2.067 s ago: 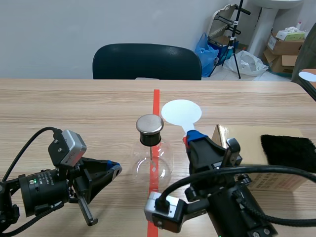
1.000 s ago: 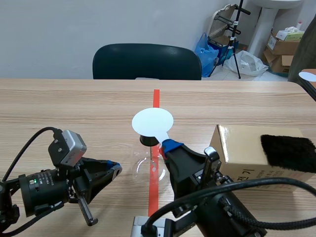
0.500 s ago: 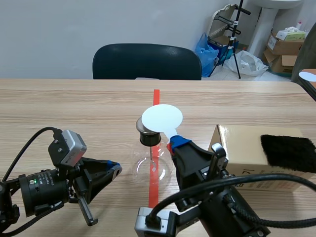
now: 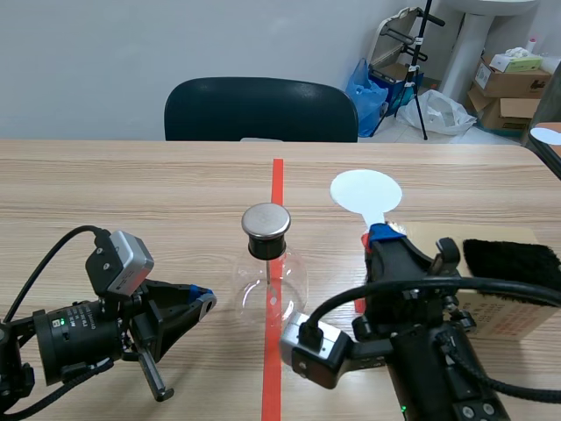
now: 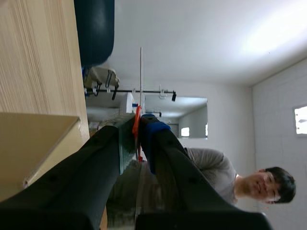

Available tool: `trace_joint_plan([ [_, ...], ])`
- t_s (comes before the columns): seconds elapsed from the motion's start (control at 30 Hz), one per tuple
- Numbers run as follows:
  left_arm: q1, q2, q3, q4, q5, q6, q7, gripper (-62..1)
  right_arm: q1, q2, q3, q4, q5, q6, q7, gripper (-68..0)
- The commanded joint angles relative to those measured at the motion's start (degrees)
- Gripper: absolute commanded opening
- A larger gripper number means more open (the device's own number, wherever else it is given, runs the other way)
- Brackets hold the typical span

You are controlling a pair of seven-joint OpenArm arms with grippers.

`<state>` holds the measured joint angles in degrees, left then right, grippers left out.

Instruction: Do the electroscope experiment

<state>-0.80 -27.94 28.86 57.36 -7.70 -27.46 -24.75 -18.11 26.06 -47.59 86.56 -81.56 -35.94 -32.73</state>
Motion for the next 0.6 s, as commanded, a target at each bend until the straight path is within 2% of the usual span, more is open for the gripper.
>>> trace_joint_plan([
  [0.0,-0.2,0.2,-0.3,1.4,-0.6,-0.2,-1.0,-57.8,0.8,0.1,0.8,0.7,-0.3,-0.5,-1.6,-66.5],
  [0.23,-0.2,0.2,-0.3,1.4,-0.6,-0.2,-1.0,-57.8,0.8,0.1,0.8,0.7,-0.3,-0.5,-7.1,-66.5],
  [0.57,-0.2,0.2,-0.3,1.4,-0.6,-0.2,-1.0,-57.8,0.8,0.1,0.8,0.7,-0.3,-0.5,-7.9,-66.5],
])
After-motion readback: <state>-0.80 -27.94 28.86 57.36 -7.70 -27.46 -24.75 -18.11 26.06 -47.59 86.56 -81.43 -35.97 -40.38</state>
